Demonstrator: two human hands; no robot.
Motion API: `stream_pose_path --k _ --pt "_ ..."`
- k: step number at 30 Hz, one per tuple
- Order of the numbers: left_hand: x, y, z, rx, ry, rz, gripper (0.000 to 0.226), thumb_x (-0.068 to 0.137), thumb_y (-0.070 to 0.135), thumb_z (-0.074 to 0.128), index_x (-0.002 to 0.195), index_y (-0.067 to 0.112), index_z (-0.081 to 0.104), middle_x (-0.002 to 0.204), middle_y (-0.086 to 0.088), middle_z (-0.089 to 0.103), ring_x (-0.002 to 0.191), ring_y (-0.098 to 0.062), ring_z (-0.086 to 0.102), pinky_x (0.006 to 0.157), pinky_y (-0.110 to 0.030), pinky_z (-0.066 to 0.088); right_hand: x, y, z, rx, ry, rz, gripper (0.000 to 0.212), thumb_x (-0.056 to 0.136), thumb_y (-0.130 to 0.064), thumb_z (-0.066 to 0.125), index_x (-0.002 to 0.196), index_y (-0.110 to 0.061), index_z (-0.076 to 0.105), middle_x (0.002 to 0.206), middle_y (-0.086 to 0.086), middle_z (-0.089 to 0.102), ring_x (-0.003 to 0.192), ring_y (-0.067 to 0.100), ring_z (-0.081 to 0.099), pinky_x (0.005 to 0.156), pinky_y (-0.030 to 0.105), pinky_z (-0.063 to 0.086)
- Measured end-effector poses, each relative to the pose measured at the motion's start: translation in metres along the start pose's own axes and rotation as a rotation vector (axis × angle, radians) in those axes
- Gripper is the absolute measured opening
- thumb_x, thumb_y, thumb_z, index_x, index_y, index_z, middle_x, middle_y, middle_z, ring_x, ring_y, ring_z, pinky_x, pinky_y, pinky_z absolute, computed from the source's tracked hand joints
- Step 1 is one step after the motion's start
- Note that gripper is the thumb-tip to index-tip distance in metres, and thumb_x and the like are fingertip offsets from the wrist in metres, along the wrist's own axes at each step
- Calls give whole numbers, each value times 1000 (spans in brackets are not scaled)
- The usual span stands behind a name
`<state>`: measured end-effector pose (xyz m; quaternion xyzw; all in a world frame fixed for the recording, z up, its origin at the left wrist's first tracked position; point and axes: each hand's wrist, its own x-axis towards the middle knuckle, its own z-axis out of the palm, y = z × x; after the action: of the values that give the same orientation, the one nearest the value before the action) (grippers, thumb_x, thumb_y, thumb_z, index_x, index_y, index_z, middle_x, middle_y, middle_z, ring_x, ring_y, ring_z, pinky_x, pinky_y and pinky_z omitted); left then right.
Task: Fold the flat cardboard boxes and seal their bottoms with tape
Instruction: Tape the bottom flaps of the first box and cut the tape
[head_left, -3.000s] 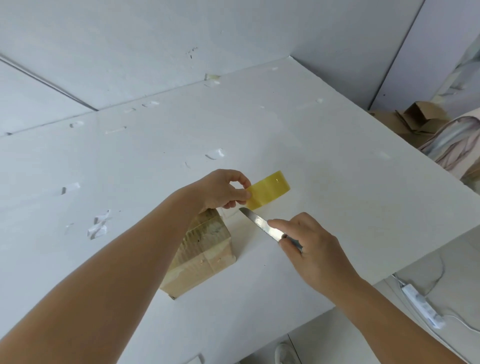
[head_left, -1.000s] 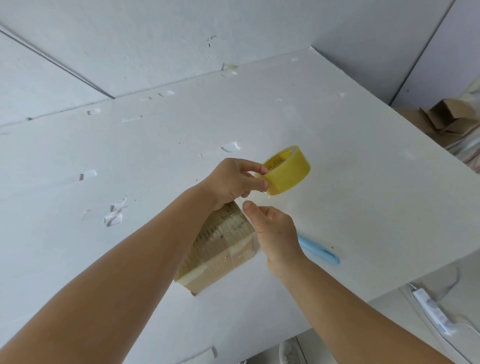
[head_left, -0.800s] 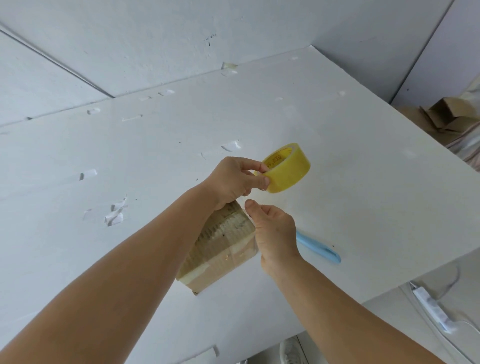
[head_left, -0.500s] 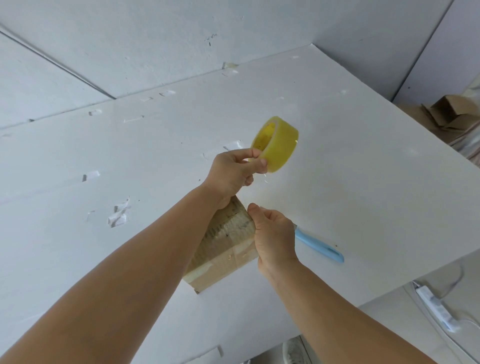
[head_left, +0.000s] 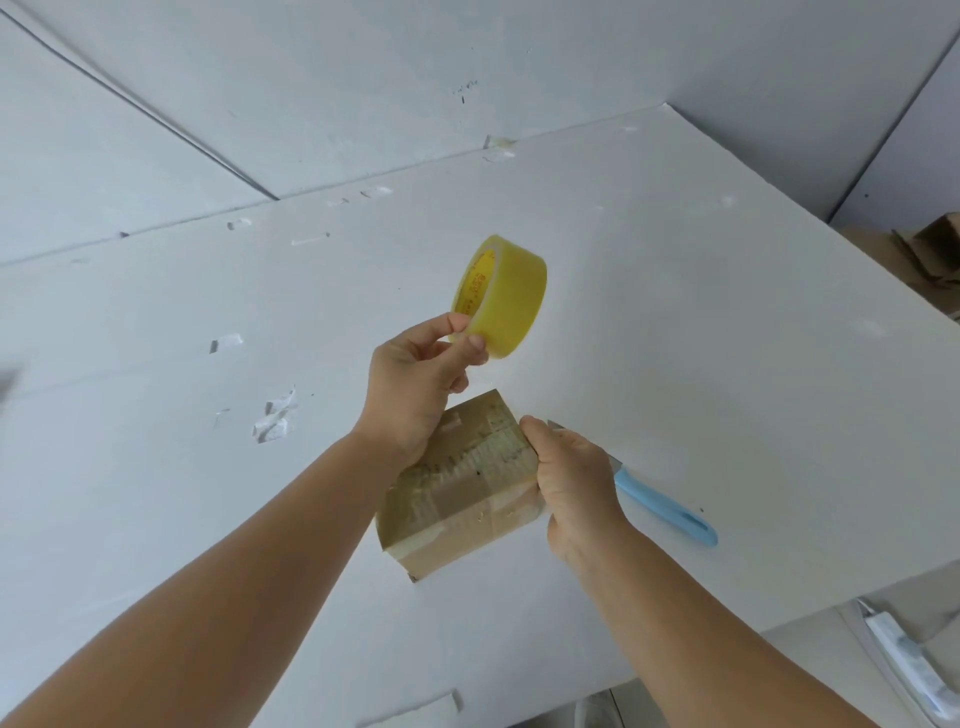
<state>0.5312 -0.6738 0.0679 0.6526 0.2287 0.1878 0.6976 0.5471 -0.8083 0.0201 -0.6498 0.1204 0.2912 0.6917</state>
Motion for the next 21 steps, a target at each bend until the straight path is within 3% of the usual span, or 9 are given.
stream_pose_path --k 3,5,6,8,11,12,15,18,21 --pt "-1 -5 1 -10 36 6 14 86 10 69 100 9 69 65 0 65 52 -10 45 57 -19 44 2 -2 1 -27 -43 59 38 54 -47 64 80 -21 52 75 4 43 70 22 41 64 36 34" --pt "1 -5 3 2 42 12 16 86 10 69 102 8 69 66 -1 65 52 -10 46 56 -18 44 0 -7 -1 -54 -44 102 28 67 -37 67 74 -16 52 70 4 40 64 20 39 59 31 37" --pt "1 -5 4 4 41 12 16 86 10 69 102 8 69 66 -1 65 52 -10 46 55 -19 44 1 -7 -4 -89 -36 131 26 74 -31 69 73 -11 53 66 14 41 58 21 47 56 29 40" --pt "1 -5 3 -13 38 3 13 86 10 69 99 11 70 66 -2 64 52 -11 44 53 -20 43 2 -4 -12 -138 6 164 30 81 -22 69 98 2 61 84 25 53 77 19 59 67 29 47" --pt "2 -6 0 -52 41 4 12 86 7 68 98 9 69 65 -2 64 52 -12 42 55 -19 43 -3 -1 -19 -169 70 -50 32 91 -20 58 120 -9 55 107 2 59 89 10 52 73 23 35" --pt "2 -7 -1 -57 45 4 13 86 7 68 99 8 69 64 -2 64 52 -13 42 55 -19 43 -7 -2 -19 -179 53 -172 29 94 -22 53 123 -14 56 113 -2 60 98 8 54 78 21 40" --pt "2 -7 -1 -53 44 6 18 86 7 69 104 4 68 67 -4 64 52 -13 43 56 -20 44 -23 -4 -12 -355 -157 -459 34 100 -25 40 132 -24 52 122 -16 57 115 -5 50 97 11 39" --pt "1 -7 -1 -51 46 -5 17 86 10 69 103 7 69 69 -4 65 53 -13 44 55 -22 43 -23 2 -10 -494 -251 -478 42 102 -30 33 143 -26 39 133 -16 51 123 -5 43 106 14 31" --pt "1 -6 1 -51 46 -17 13 86 12 69 99 11 70 69 -4 65 52 -12 44 53 -24 41 -18 2 -13 -503 -273 -383 44 102 -36 27 144 -25 39 138 -20 44 126 -7 35 102 11 24"
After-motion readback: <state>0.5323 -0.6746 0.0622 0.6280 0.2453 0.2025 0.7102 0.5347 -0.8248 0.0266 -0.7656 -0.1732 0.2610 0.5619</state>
